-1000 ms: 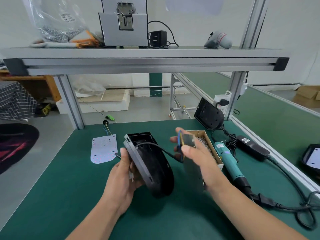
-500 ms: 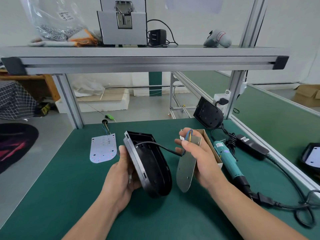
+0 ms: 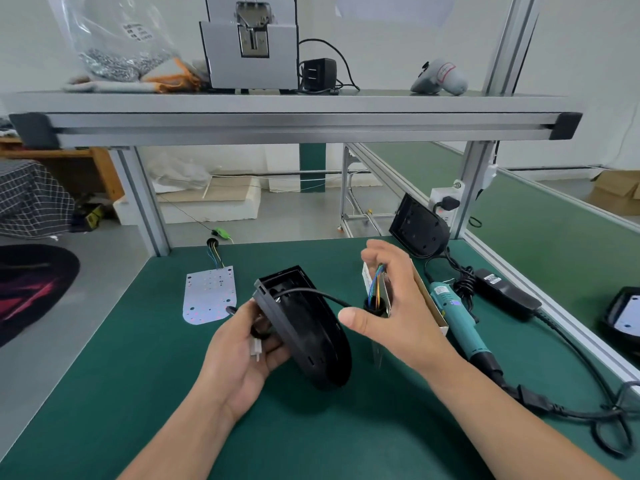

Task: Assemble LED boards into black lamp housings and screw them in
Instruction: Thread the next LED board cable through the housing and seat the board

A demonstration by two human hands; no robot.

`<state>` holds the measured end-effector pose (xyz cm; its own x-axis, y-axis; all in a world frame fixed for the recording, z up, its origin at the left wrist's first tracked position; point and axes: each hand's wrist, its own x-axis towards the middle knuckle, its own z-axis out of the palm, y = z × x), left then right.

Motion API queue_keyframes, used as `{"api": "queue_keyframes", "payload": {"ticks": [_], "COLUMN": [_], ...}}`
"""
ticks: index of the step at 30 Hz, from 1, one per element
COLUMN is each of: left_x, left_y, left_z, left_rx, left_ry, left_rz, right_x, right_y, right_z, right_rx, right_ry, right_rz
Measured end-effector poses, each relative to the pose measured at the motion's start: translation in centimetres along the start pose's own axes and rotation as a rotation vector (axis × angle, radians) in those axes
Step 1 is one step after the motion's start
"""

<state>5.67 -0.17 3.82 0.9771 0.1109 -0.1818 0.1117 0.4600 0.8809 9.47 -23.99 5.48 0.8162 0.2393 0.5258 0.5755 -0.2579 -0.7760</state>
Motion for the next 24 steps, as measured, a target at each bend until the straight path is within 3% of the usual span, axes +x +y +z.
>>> {"api": "queue_keyframes", "payload": {"ticks": [3, 7, 10, 17, 20, 24], "left_x": [-0.1, -0.1, -0.3, -0.3, 0.0, 0.2], "left_y": [0.2, -0.1, -0.4, 0.2, 0.5, 1.0], "left_z": [0.1, 0.3, 0.6, 0.3, 0.1, -0.8], "left_rx": [0.065, 0.085, 0.109, 0.070, -0.148, -0.467], "left_ry": [-0.006, -0.021, -0.054, -0.082, -0.047, -0.149], "left_rz": [0.039, 0.057, 0.090, 0.209, 0.160, 0.092], "right_x": [-0.3, -1.0, -1.4, -1.7, -1.4, -0.9], "right_y": [-0.5, -1.7, -2.6, -3.4, -3.3, -3.0], "right_z": [0.1, 1.9, 3.5, 4.4, 4.0, 3.1], "right_rx": [-0.123, -0.509, -0.598, -0.512, -0.353, -0.187], "right_ry": [-0.096, -0.117, -0.119, -0.037, 0.022, 0.106], "right_rz": [-0.054, -0.294, -0.413, -0.374, -0.258, -0.109]}}
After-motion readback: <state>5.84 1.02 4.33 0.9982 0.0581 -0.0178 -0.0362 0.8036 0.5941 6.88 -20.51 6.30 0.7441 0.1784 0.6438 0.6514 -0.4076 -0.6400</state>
